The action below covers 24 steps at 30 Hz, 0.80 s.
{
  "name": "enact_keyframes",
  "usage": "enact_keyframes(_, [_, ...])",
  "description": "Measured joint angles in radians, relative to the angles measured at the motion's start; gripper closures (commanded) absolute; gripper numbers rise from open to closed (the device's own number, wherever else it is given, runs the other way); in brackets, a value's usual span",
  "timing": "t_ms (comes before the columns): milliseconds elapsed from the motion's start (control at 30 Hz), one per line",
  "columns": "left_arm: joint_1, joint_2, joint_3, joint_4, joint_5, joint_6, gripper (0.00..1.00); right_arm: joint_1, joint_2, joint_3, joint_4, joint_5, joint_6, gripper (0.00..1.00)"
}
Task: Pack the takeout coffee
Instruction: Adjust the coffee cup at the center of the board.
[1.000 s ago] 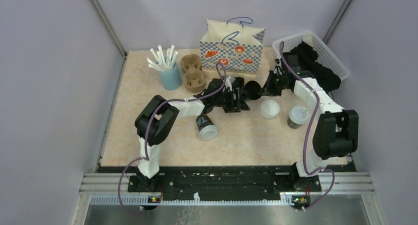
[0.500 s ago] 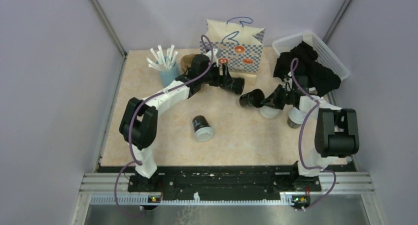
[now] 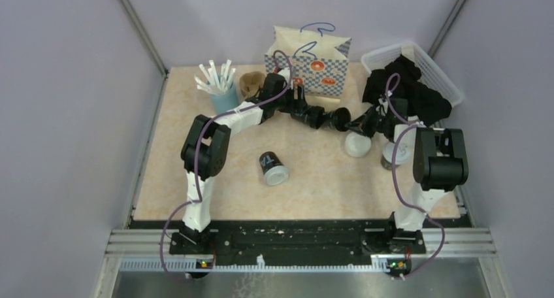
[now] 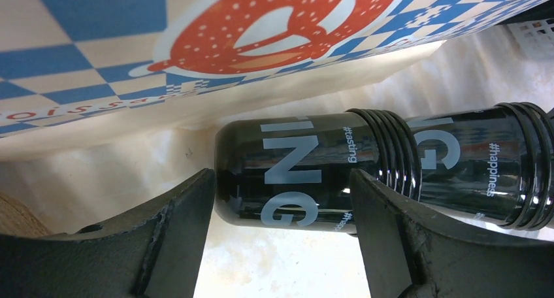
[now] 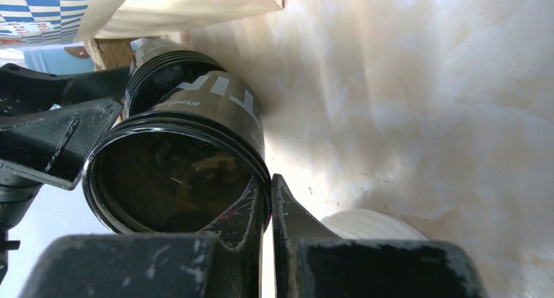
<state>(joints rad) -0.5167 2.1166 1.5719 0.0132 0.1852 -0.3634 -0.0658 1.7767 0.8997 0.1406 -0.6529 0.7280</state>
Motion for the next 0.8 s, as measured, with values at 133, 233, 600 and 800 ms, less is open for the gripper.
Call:
enact_keyframes(133, [0.000,0.012,0.001,0.011,0.000,0.000,0.18,0.026,0.033,-0.003,0.084,-0.003,0.051,1.00])
enact_keyframes(233, [0.001,0.021,0.001,0.023,0.003,-0.001,0.20,0.033,0.037,-0.018,0.165,-0.008,0.090,1.00])
enact_keyframes(600, [0.010,0.037,-0.043,0.126,0.104,-0.055,0.34,0.045,0.103,-0.076,0.379,-0.033,0.188,1.00])
enact_keyframes(800, [0.022,0.013,-0.103,0.171,0.150,-0.118,0.36,0.065,0.106,-0.092,0.397,-0.048,0.209,1.00])
